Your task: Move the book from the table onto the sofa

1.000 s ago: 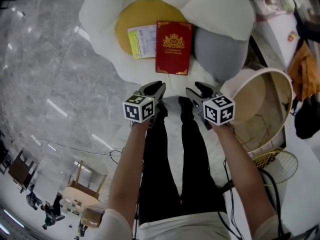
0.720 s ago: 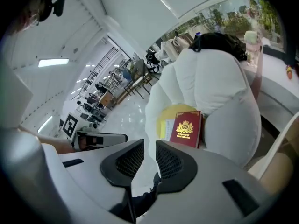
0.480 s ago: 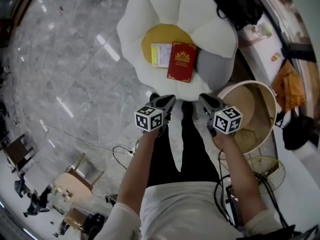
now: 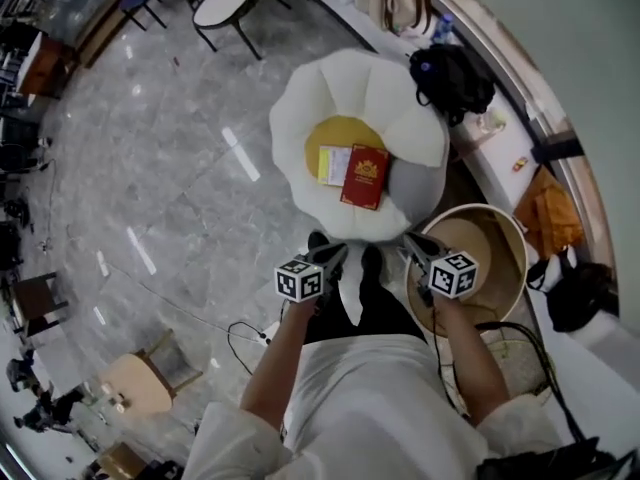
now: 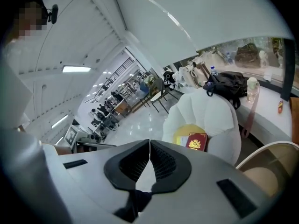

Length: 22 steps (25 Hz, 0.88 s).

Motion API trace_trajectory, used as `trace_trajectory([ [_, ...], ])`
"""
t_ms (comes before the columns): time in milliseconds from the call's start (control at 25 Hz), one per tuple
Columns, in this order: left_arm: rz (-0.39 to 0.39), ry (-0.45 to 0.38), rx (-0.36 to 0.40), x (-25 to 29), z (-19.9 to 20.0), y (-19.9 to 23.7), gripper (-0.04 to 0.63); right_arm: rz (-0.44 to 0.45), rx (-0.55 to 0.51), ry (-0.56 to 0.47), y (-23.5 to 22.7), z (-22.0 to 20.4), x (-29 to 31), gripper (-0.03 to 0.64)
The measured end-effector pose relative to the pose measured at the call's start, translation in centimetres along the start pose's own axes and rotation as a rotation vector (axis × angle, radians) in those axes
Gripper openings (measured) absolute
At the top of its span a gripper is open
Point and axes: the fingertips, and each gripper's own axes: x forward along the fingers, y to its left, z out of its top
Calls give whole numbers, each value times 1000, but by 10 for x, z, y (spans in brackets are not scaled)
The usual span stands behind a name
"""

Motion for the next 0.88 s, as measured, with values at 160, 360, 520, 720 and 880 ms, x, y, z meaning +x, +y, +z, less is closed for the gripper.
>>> trace_trajectory([
  [160, 9, -27, 26, -25, 4, -30, 2, -6, -9, 2, 11, -1, -31, 37],
  [360, -8, -41, 67, -50, 4, -63, 2, 5, -54, 20, 31, -1, -52, 37],
  [520, -5, -74, 64, -70, 4, -66, 2, 6, -45, -22, 44, 9, -57, 37],
  [720, -14, -96, 80, -102, -6, -75, 2, 32, -71, -36, 81, 2, -64, 37],
  [880, -19, -101, 96, -132, -12, -76, 2, 46, -94, -33, 120, -11, -62, 37],
])
